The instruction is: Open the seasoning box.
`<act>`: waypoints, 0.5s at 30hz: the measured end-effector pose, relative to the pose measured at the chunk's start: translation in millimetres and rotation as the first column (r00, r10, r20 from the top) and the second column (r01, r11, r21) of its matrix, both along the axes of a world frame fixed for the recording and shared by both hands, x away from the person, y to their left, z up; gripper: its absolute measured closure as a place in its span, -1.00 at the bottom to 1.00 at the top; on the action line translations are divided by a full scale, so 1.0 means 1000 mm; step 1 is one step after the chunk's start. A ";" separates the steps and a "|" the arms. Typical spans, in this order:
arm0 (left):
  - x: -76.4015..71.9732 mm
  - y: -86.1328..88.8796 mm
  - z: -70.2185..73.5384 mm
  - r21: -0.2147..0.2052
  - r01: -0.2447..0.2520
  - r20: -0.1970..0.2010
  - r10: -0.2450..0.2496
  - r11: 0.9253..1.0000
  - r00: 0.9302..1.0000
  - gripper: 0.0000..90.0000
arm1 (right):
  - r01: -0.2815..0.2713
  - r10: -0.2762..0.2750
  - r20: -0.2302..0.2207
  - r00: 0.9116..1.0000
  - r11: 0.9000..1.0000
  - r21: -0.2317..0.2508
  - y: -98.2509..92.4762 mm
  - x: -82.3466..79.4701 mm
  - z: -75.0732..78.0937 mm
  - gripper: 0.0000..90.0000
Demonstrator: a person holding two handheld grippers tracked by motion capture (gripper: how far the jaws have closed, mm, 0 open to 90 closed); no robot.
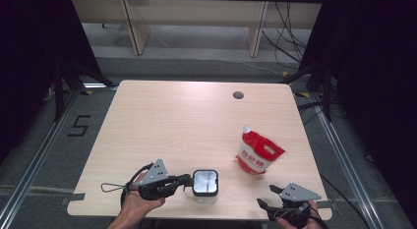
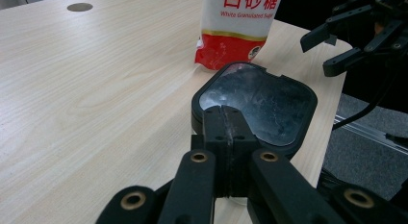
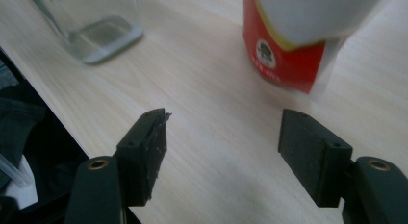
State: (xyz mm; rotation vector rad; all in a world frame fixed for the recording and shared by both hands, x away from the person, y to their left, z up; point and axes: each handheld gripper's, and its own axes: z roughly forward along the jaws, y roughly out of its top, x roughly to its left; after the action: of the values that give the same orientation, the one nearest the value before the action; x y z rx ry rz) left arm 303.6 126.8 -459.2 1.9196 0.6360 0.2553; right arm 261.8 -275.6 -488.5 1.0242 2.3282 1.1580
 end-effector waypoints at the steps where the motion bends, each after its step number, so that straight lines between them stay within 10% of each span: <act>1: 0.000 0.000 0.000 0.000 0.000 0.000 0.000 1.000 1.000 0.98 | 0.000 0.000 0.000 1.000 1.000 0.000 0.000 0.000 0.000 -0.13; 4: 0.000 0.000 -0.001 -0.016 -0.007 -0.011 0.007 1.000 1.000 0.98 | -0.043 0.041 0.082 0.996 0.999 0.030 0.007 -0.003 0.005 0.06; 15: 0.000 0.002 -0.002 -0.015 -0.014 -0.017 0.013 1.000 1.000 0.98 | -0.091 0.079 0.127 0.989 0.992 0.091 0.027 -0.007 0.017 0.37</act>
State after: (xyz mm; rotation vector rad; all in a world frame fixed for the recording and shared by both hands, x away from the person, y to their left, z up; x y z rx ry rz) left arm 303.1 129.0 -461.3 1.9053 0.6606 0.2424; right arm 255.3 -248.1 -471.9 0.8657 2.2580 1.3392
